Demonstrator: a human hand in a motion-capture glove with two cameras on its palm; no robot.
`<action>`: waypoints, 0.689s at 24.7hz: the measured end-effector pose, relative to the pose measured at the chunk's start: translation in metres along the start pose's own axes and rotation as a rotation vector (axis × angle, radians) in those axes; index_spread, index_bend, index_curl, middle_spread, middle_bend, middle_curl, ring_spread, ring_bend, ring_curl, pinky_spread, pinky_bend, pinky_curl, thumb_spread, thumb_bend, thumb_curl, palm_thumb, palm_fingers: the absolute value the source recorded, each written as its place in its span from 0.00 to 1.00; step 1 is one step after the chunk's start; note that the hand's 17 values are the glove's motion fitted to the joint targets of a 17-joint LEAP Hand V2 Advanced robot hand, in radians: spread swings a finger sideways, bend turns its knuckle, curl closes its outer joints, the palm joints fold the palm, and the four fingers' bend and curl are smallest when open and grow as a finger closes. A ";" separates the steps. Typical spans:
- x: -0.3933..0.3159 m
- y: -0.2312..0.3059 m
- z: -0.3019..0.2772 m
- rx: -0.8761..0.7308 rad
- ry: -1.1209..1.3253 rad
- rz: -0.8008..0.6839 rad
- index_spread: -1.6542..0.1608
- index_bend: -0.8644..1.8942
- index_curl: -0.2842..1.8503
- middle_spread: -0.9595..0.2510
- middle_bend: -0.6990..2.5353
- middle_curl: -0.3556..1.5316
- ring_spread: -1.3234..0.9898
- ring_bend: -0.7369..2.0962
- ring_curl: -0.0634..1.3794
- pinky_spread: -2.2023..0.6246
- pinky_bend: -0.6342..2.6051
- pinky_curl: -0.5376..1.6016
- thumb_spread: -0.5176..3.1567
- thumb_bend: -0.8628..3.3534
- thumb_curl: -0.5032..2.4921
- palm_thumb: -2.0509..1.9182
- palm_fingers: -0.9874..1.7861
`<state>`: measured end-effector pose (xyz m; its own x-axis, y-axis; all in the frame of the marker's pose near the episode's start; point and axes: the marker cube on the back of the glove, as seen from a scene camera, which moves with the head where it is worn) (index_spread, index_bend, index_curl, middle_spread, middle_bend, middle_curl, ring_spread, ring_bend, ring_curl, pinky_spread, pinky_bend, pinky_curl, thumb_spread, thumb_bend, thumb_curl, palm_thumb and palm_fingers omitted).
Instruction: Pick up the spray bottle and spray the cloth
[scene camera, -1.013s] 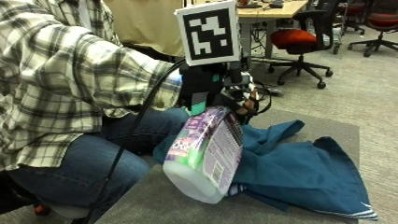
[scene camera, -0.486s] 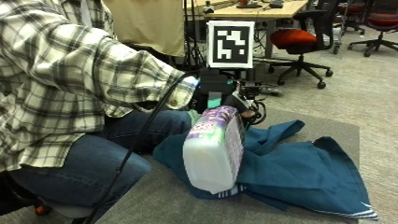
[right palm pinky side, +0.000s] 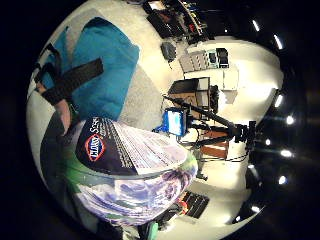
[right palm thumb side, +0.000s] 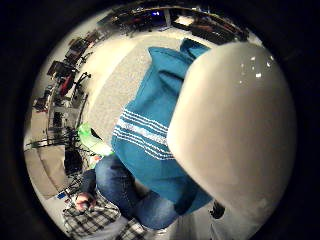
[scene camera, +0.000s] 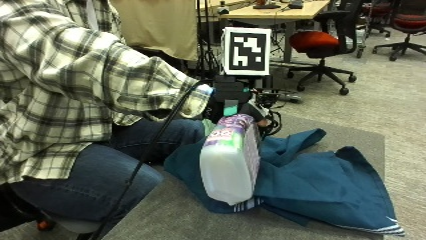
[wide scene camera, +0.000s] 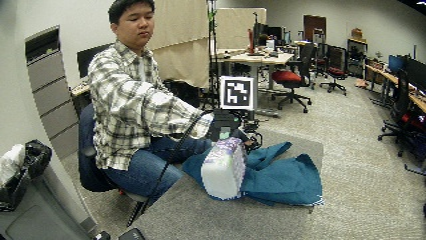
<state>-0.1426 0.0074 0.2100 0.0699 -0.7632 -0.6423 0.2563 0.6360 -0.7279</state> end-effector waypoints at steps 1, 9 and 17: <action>0.000 0.000 0.000 0.002 -0.001 -0.003 0.77 0.43 0.39 0.65 0.37 0.46 0.48 0.46 0.39 0.71 0.30 0.43 0.17 0.20 0.43 0.78 0.82; 0.016 0.001 -0.012 0.061 -0.139 0.087 0.77 0.43 0.39 0.65 0.37 0.46 0.48 0.46 0.39 0.71 0.30 0.43 0.17 0.20 0.43 0.78 0.82; 0.053 0.013 -0.044 0.260 -0.609 0.252 0.77 0.43 0.39 0.64 0.37 0.46 0.48 0.46 0.39 0.71 0.30 0.43 0.17 0.20 0.43 0.78 0.82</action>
<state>-0.1783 -0.0196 0.1563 0.6647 -0.5723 -0.4802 0.3778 0.8120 -0.4448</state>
